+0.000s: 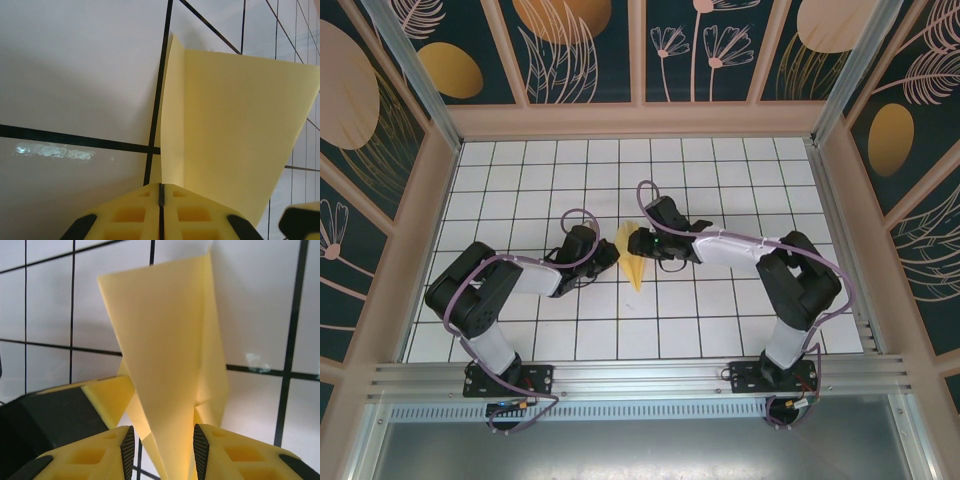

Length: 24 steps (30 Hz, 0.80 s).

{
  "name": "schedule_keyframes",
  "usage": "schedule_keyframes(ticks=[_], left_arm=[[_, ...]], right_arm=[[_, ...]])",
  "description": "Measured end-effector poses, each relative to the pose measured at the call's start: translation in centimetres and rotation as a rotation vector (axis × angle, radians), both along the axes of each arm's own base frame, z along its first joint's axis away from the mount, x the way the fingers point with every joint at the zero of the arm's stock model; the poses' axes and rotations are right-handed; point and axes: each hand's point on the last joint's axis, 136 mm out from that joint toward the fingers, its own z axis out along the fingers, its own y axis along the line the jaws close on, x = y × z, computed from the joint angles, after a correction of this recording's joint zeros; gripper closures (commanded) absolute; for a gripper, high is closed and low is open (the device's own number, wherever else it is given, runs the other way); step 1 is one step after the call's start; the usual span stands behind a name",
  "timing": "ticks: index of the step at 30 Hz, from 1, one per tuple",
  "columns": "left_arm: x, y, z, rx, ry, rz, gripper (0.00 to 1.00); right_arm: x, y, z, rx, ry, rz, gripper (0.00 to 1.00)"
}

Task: Fold a paper plane with a square sheet of paper (pick it up from the middle)
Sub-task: Move the paper plane to the top-center of the table.

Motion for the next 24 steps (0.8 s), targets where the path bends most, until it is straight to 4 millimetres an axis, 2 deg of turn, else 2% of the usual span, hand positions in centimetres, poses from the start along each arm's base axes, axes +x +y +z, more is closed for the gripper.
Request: schedule_keyframes(ticks=[9, 24], left_arm=[[0.0, 0.0, 0.0, -0.001, -0.001, 0.0, 0.89], [-0.1, -0.2, 0.1, -0.009, 0.004, -0.011, 0.89]], right_arm=[[-0.5, 0.0, -1.4, -0.026, 0.03, 0.008, 0.56], [-2.2, 1.3, -2.0, -0.032, 0.047, 0.06, 0.51]])
